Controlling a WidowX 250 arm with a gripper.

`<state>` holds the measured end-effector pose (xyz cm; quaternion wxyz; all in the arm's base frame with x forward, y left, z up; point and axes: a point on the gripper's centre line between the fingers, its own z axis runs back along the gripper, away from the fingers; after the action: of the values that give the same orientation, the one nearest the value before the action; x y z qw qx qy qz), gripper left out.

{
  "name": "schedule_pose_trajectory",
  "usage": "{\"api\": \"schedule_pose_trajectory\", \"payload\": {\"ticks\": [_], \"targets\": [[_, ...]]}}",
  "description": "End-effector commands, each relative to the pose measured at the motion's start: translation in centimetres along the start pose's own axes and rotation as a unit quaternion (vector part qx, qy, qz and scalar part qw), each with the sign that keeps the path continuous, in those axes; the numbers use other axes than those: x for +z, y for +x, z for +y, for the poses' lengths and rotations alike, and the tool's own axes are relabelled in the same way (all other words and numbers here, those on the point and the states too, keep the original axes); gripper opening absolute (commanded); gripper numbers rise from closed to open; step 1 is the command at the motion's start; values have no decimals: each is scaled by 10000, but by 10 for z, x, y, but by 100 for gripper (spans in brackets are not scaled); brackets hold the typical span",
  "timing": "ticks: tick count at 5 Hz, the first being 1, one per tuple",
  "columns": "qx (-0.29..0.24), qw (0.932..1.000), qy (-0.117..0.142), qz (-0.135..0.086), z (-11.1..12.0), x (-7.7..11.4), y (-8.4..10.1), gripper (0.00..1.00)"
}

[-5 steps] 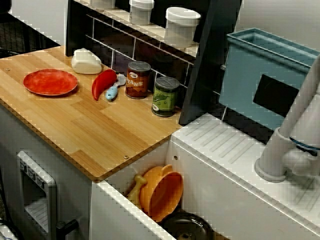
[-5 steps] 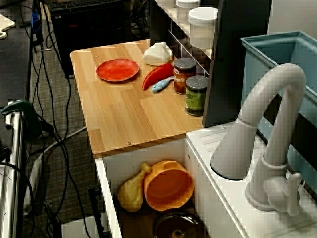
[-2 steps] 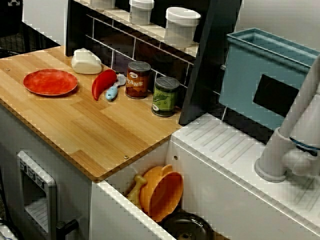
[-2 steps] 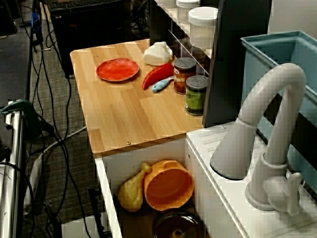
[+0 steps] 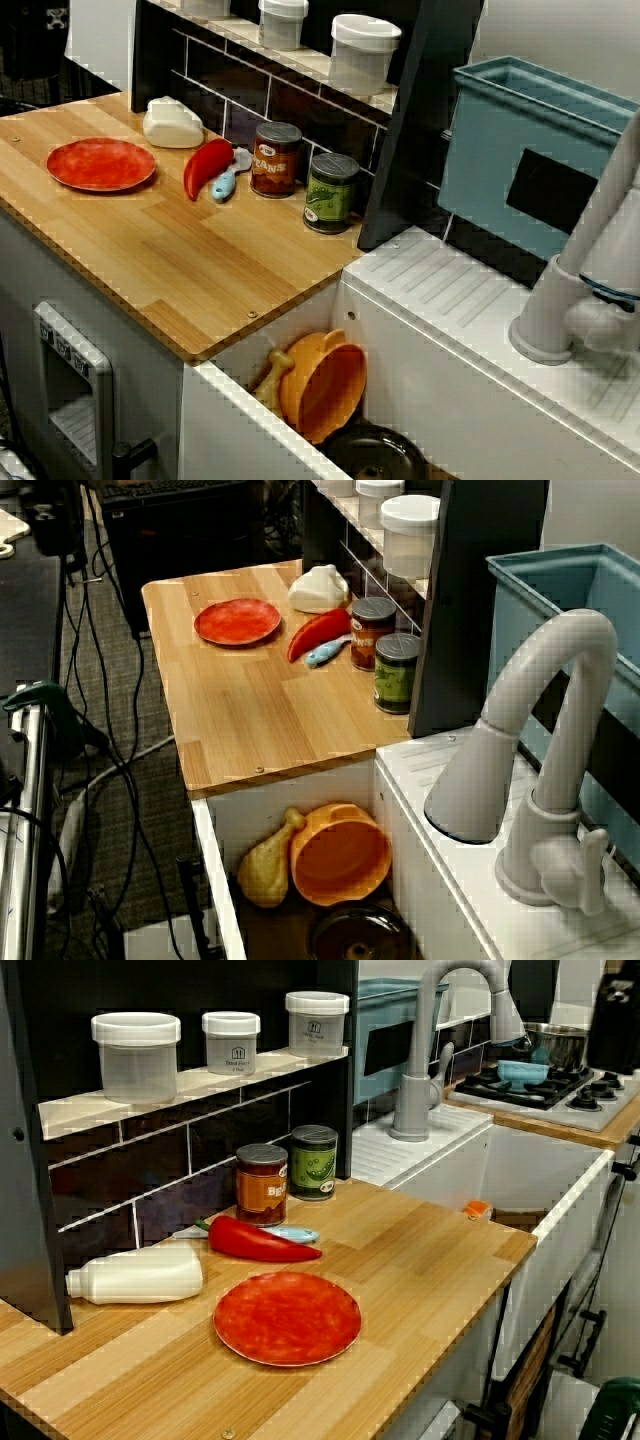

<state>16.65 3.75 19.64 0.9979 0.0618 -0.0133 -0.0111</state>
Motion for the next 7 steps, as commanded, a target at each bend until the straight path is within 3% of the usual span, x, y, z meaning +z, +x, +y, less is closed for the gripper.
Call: {"api": "schedule_pose_trajectory", "payload": {"ticks": [1,4,5,6,7], "targets": [[341,9992,-148,-117,43,4,25,100],[307,9989,-347,-96,83,2,40,100],[463,9981,-324,-253,90,-6,50,100],[813,9950,-139,-556,97,-9,62,100],[1355,9850,-188,-1054,106,-5,75,100]]}}
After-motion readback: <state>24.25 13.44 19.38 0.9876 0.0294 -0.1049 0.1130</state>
